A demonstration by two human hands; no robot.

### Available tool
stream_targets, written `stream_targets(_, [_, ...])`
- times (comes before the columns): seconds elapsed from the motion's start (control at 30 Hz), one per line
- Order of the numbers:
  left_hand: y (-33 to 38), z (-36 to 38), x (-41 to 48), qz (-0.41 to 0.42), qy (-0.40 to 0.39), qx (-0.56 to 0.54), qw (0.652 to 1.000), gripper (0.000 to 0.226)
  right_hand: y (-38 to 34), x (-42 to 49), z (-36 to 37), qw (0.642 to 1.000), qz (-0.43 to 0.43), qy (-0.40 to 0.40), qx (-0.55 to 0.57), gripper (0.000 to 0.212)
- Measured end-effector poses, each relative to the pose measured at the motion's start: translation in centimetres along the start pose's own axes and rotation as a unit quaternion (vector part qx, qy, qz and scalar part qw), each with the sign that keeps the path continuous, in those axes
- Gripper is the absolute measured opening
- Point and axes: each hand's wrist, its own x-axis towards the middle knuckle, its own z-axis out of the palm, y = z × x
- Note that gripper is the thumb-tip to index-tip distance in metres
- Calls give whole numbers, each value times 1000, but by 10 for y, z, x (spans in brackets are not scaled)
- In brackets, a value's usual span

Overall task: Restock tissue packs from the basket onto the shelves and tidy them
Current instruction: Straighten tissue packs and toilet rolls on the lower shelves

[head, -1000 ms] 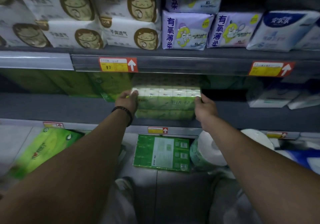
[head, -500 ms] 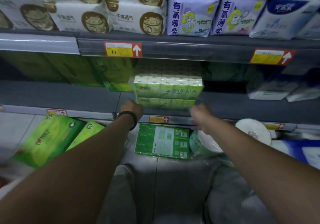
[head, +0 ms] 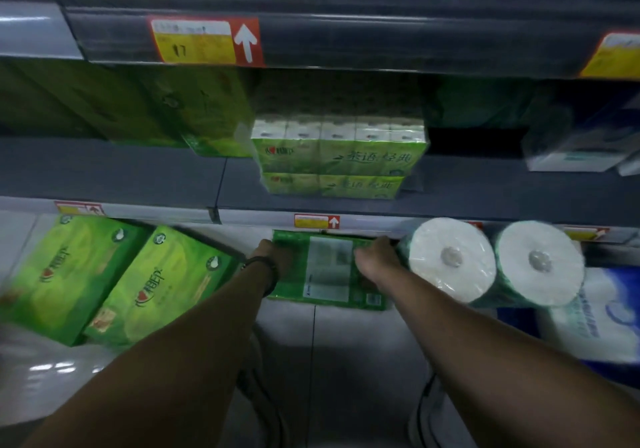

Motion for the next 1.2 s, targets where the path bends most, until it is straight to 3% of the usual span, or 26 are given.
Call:
stream_targets(0.13, [8, 11, 9, -49, -27, -12, 998, 58, -7, 20, 9, 997, 38, 19, 58, 64])
stream_targets(0.23, [1, 15, 26, -60, -29, -36, 997, 66, -11, 37, 17, 980, 82, 21, 182, 38])
stream_targets(0.33, [-7, 16, 28, -68, -18, -77, 995, 56, -21, 24, 14, 948, 125, -23, 291, 18])
stream_targets(0.53, [-41, -4, 13, -67, 57, -162, 983, 91, -25, -22, 10, 948, 108, -21, 297, 15])
stream_targets(0.77, [-45, -52, -55, 21, 76, -149, 986, 44, 1, -87, 12, 958, 75, 64, 268, 28])
stream_targets(0.97, [-48, -96, -129, 121, 57, -229, 964, 1, 22, -154, -19, 939, 48, 31, 339, 33])
stream_targets(1.03, [-45, -101, -152, 149, 48, -261, 952, 17, 26, -173, -28, 943, 17, 40, 330, 46])
stream_targets(1.13, [-34, -105, -187, 200, 62, -292, 933, 39, 30, -196, -40, 945, -33, 79, 315, 90])
stream_targets(1.2, [-25, -107, -206, 218, 84, -310, 922, 34, 30, -215, -53, 937, -62, 90, 331, 87])
